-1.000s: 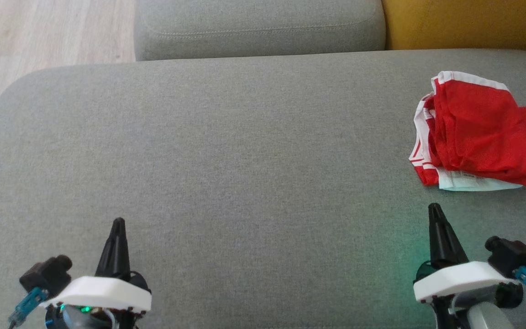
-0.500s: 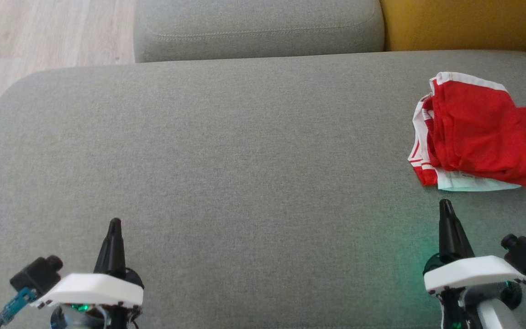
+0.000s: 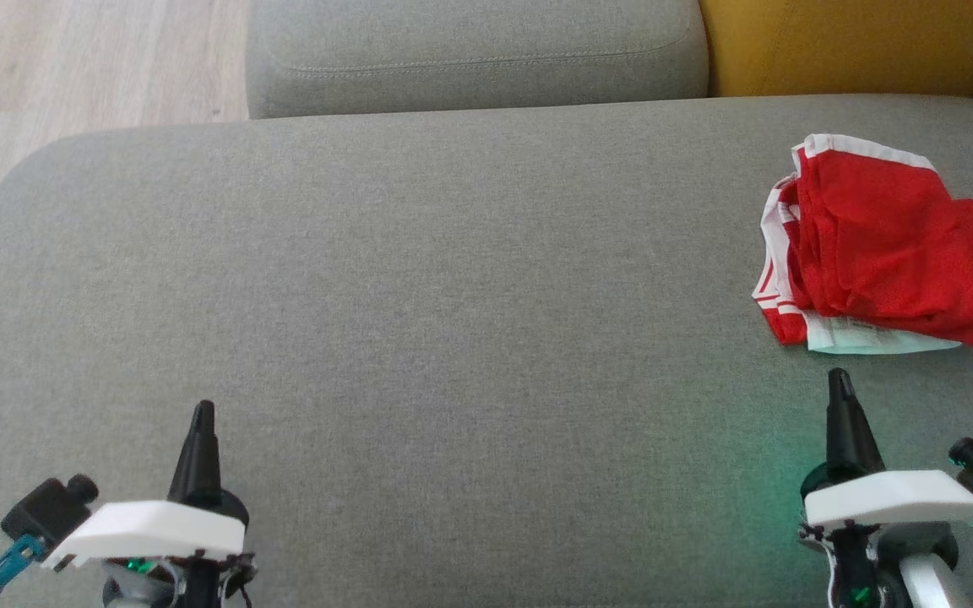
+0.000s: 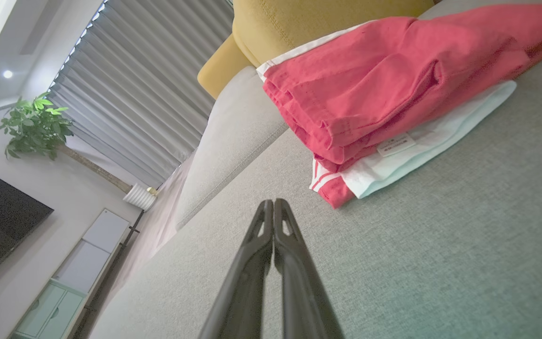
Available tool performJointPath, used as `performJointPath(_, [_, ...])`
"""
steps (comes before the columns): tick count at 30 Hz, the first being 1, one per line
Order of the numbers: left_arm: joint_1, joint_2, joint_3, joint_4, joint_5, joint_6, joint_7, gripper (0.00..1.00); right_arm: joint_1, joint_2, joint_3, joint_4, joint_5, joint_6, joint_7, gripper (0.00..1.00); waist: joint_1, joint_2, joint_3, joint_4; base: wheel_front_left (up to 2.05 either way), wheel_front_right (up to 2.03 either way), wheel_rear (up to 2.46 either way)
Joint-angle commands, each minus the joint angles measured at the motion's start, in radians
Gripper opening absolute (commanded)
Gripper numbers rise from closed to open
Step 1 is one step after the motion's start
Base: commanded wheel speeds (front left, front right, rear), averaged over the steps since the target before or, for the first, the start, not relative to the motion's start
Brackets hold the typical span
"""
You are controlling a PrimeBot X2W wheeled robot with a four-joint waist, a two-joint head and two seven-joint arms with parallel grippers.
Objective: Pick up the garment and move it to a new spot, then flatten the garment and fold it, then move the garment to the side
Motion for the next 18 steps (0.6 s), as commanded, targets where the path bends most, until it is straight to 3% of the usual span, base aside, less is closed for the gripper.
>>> performJointPath(1, [-0.059,0.012,0.022,-0.029,-0.027,-0.009,0.005,0.00,-0.049,-0.018,0.001,-0.038,0.034,0.002,0.006,0.00,0.0000,0.0000,0.000,0.000,0.00,0.00,0.00])
performJointPath(18, [-0.078,0.014,0.049,-0.017,-0.207,-0.024,0.054,0.00,-0.056,-0.019,-0.022,-0.049,0.241,0.002,0.054,0.00,0.0000,0.0000,-0.006,-0.003,0.00,0.00,0.00])
